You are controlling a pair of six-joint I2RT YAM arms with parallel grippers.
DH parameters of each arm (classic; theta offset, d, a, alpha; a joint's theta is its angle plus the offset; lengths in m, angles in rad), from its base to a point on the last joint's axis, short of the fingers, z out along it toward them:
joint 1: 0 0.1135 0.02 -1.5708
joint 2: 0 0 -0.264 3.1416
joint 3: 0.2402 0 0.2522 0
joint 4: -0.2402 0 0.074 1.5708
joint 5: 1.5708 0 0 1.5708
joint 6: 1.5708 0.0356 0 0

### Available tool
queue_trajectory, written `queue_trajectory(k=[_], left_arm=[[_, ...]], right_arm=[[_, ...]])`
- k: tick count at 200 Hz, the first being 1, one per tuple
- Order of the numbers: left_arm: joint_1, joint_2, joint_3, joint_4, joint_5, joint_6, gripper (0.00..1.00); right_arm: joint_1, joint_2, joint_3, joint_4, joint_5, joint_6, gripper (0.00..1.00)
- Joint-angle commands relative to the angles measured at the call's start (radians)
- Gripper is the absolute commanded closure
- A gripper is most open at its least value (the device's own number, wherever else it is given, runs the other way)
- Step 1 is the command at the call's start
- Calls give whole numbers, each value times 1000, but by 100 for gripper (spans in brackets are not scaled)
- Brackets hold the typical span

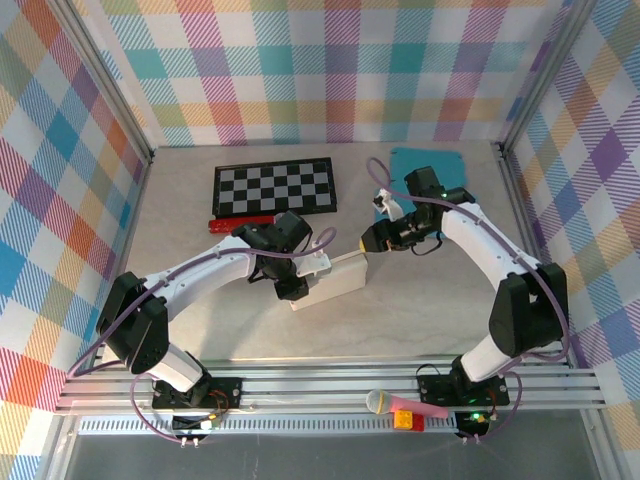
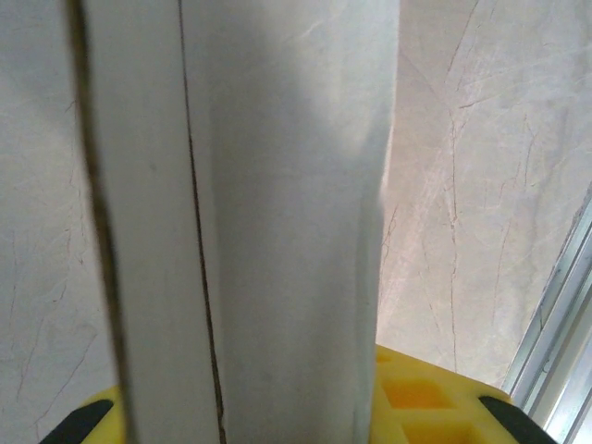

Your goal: Fold the paper box

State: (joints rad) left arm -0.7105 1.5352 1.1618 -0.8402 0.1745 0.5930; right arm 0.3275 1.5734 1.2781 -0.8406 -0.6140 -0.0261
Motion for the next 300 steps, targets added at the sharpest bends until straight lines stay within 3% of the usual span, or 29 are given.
queue_trajectory(k=[1,69,210,300], left_arm=[[11,-21,-17,-48,23,19,74],[14,3,2,-46,14,10,74],[18,14,13,-46,14,7,74],[17,20,19,-47,23,3,74]], right_arm=[[3,17,33,-17,-58,-46,49],[16,-2,1,-40,-73,-30,56],[71,-4,49,-101,198,-34,76],[98,18,103,-124,232,-44,76]])
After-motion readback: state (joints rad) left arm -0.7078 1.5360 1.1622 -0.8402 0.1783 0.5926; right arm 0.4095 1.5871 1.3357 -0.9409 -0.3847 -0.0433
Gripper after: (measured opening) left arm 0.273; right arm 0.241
